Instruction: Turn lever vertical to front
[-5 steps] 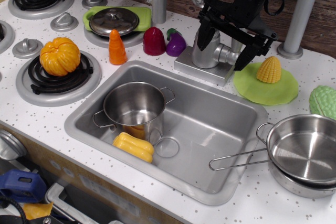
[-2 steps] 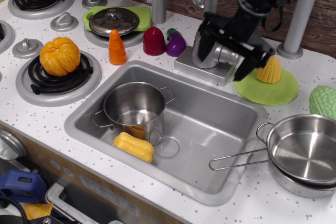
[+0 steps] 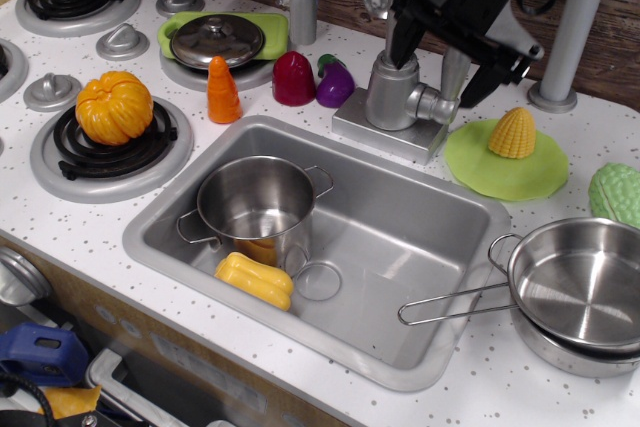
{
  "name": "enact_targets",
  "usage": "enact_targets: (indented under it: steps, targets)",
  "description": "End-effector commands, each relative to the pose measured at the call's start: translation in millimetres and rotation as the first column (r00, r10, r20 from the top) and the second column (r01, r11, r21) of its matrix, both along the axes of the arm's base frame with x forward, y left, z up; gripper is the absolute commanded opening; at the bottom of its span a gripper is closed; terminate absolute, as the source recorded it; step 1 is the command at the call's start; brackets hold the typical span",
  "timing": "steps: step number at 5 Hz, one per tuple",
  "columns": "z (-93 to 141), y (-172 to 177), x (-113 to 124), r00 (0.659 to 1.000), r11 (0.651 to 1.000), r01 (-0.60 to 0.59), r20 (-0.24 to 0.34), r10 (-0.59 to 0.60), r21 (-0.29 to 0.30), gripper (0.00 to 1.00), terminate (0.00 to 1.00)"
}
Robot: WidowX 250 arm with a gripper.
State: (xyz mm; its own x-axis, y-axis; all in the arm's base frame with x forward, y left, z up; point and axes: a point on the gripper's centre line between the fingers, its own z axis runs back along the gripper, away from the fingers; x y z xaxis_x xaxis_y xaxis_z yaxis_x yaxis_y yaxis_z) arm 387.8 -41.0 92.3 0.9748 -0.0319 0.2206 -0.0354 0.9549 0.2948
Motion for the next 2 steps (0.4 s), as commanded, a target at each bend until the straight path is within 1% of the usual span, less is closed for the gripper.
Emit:
enact_targets:
  steps: [1, 2]
  targets:
    - [25, 10, 24, 0.992, 0.999, 0.037, 0.124, -0.037, -0.004, 1.0, 0.0]
    - [20, 10, 39, 0.988, 0.998, 0.056, 0.147, -0.051, -0.03, 1.0, 0.0]
